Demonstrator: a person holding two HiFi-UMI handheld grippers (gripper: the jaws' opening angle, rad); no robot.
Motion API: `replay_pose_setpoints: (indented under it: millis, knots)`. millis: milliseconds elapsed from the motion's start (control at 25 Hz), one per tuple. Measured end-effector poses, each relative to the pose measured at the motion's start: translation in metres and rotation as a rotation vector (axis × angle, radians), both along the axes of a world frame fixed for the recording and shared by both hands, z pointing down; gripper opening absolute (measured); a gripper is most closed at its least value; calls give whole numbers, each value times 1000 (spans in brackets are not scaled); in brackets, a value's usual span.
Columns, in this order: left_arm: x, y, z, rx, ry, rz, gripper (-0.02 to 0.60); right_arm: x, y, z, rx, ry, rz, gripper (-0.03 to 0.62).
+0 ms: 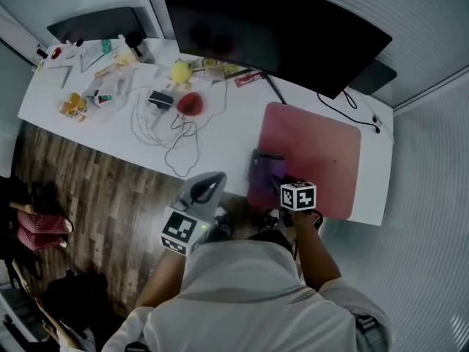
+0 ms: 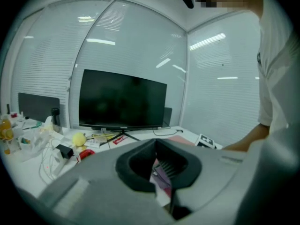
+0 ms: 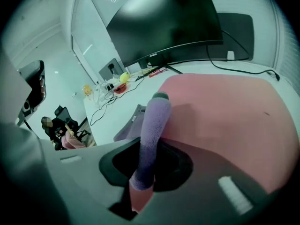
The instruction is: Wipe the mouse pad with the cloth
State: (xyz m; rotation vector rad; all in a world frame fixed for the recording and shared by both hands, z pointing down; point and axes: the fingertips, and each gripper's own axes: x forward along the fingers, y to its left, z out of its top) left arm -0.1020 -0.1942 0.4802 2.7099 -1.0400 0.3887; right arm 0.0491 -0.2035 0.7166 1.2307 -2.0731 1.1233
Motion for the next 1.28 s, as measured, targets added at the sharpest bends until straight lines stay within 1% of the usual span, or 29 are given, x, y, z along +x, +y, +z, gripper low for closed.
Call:
replay_pose_setpoints:
  millis: [160,360,560,680,840,1040,1160,1280]
  knots:
    - [46,2,-1,3,0,82,3,47,13,-1,8,7,88,60]
    - [111,13,-3,2,6,190,3,119,35,-1,6,29,205,60]
    - [175,23,1,-4,-1,289,3,203,57,0,7,60,343,60]
    - [211,28,3,-9,-4,331,3,253,73,0,-4,74,421,60]
    - [257,34,9,-27,-8,364,3,314,91,-1,-4,96,481,61]
    - [307,43,18,-44,-8,365,3,380,108,6,-9,103,519,65]
    - [323,52,22,-54,-10,359,3,414,119,7,-18,118,533,67]
    - [327,57,27,-61,-12,347,3,437,117,0,1,142,556,67]
